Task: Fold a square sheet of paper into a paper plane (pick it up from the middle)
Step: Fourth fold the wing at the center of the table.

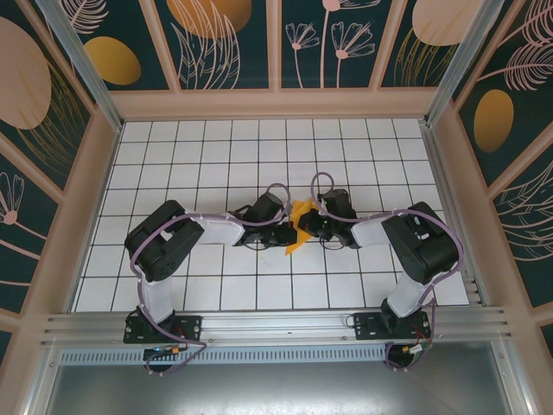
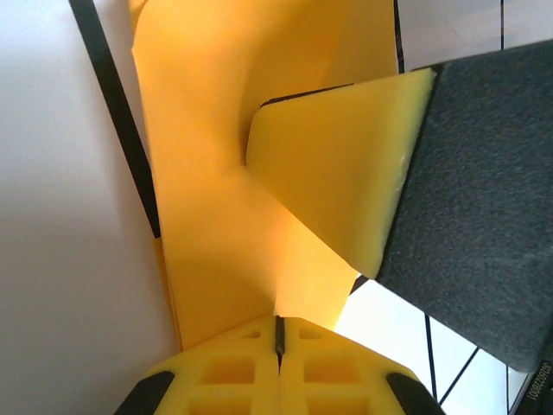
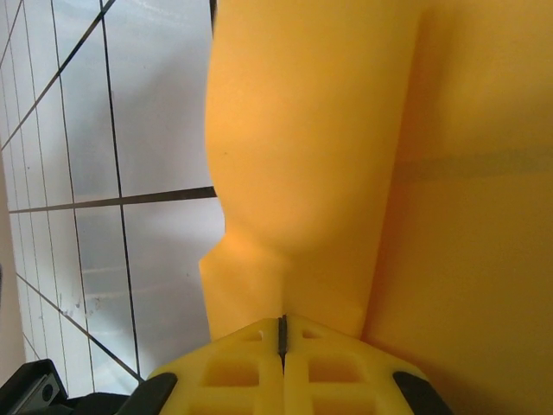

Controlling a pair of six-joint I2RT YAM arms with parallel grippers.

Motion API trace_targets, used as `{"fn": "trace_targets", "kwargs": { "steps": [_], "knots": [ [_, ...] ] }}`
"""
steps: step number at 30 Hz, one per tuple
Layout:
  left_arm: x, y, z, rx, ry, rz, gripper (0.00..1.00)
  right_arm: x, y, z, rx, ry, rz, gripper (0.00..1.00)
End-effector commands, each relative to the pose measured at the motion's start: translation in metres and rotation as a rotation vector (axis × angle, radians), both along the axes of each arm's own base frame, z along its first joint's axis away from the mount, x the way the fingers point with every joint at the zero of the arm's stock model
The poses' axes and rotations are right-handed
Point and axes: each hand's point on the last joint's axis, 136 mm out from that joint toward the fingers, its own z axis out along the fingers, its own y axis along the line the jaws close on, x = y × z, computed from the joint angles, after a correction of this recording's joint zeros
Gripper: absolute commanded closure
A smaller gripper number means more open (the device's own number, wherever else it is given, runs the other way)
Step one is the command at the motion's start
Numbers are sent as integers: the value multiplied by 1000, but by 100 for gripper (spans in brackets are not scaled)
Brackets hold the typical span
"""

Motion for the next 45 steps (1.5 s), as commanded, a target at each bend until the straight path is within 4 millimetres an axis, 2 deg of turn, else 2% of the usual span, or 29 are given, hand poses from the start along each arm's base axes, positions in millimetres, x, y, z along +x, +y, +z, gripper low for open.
{"fn": "trace_targets", "kwargs": {
  "steps": [1,5,9,12,16,20,27,33,45],
  "knots": [
    [-25,33,-45,147,72,4,100,-3,-7,-7,-57,46,-8,92],
    [-40,47,-62,176,113,-3,100,19,-8,11,-30,4,-25,90],
    [-43,48,-68,177,125,-6,100,23,8,24,12,-24,25,90],
    [-41,45,-68,178,124,-7,100,16,17,24,30,-19,45,90],
    [-40,45,-69,180,123,-7,100,11,14,10,20,10,21,90],
    [-44,48,-70,188,127,-10,100,17,-3,-11,-43,31,-37,92],
    [-54,60,-78,206,146,-5,100,41,-43,-32,-124,42,-153,92],
    [-59,64,-82,204,159,1,100,63,-69,-30,-126,33,-212,92],
    [-62,63,-82,194,167,-12,100,97,-104,-30,-129,25,-286,91]
  ]
}}
